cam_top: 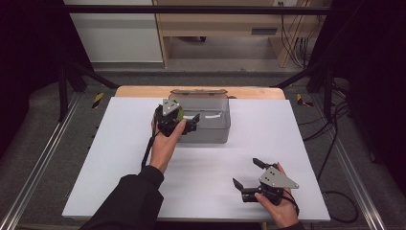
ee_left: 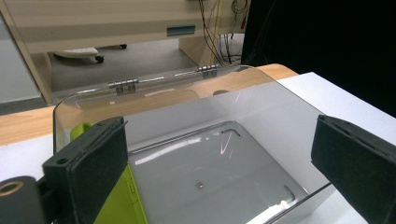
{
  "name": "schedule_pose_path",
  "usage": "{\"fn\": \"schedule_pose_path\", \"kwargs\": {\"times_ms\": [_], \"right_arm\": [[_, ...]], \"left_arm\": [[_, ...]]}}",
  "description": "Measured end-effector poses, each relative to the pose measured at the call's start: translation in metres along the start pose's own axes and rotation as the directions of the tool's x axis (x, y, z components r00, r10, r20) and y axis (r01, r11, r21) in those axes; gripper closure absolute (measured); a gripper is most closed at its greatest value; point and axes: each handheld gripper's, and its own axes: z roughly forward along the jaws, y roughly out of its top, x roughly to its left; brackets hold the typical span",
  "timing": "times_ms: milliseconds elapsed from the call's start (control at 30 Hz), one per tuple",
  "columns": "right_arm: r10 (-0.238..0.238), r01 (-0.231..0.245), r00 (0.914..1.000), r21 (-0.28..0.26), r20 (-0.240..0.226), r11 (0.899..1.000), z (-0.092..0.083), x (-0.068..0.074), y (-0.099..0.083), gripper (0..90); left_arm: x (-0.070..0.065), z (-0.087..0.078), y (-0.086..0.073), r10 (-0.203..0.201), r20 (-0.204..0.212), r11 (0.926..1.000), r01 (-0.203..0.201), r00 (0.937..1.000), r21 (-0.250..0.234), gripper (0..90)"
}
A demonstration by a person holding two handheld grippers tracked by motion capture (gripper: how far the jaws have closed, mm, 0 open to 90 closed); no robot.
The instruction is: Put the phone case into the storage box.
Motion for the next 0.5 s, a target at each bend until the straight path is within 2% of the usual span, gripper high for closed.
{"fn": "schedule_pose_path", "kwargs": {"times_ms": [233, 333, 500], "right_arm": [[0.001, -0.001, 1.0, 0.0, 0.001, 1.0, 0.0, 0.001, 0.0, 3.4], [-0.002, 0.002, 1.0, 0.0, 0.0, 1.0, 0.001, 0.001, 0.0, 3.4], [-0.004, 0.004, 1.0, 0.001, -0.001, 1.0, 0.001, 0.001, -0.001, 3.3]], "left_arm": [[-0.009, -0.006, 0.0, 0.026, 0.046, 0.9994, -0.025, 0.9986, -0.022, 3.1], [-0.014, -0.01, 0.0, 0.045, 0.075, 0.9983, -0.043, 0.9962, -0.041, 2.8], [-0.019, -0.012, 0.001, 0.069, 0.091, 0.9964, -0.064, 0.9934, -0.055, 2.5]]}}
